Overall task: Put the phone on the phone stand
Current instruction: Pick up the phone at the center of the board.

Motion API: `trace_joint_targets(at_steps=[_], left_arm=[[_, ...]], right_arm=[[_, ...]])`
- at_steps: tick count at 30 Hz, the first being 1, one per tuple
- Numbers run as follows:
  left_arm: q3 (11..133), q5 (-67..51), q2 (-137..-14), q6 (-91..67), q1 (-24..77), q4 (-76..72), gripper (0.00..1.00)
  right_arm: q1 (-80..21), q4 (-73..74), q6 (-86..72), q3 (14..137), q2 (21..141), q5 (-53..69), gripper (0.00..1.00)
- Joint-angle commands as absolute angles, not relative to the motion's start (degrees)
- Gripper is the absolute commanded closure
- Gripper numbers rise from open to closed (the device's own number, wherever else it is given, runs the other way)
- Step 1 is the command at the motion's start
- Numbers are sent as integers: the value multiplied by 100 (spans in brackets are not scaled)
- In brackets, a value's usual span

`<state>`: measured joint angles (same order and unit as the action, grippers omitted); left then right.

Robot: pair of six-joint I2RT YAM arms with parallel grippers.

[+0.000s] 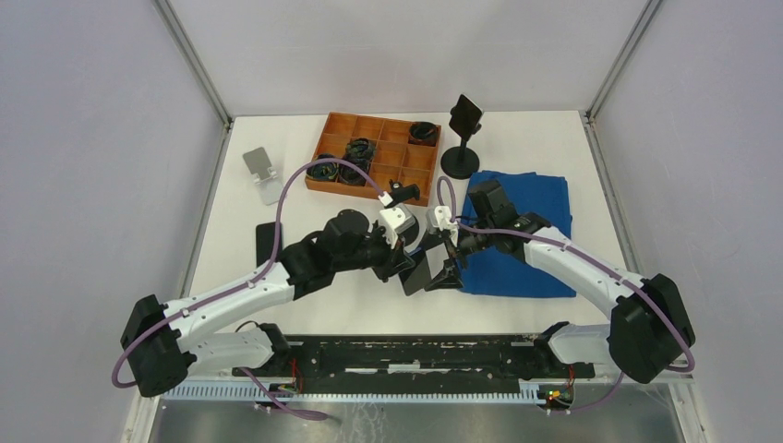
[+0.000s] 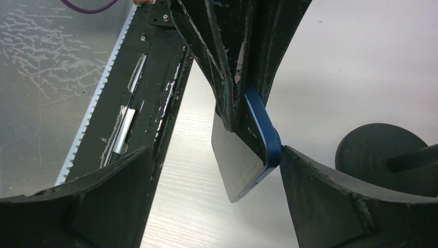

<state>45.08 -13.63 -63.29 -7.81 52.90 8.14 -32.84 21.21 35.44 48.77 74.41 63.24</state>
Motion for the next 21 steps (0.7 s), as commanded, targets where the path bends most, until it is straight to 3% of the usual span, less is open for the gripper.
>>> trace_joint_targets(at_steps=[1,6,12,21], left_arm=[[4939,-1739,-6311,-428,5326,458,98],[5061,-1864,-6302,-328,5326,457,98],[5266,-1934,-6325,-235,5326,527,98],[6052,-2407,-6648,170,5326,1171,98]], right_arm=[[-3262,1902,3383,4885,7604,6539,7],[-3258,1927,3409,4887,7655,6552,10],[-3260,1939,3401,4895,7675,6598,21],[-3257,2519,4076,5065,7554,6986,24]])
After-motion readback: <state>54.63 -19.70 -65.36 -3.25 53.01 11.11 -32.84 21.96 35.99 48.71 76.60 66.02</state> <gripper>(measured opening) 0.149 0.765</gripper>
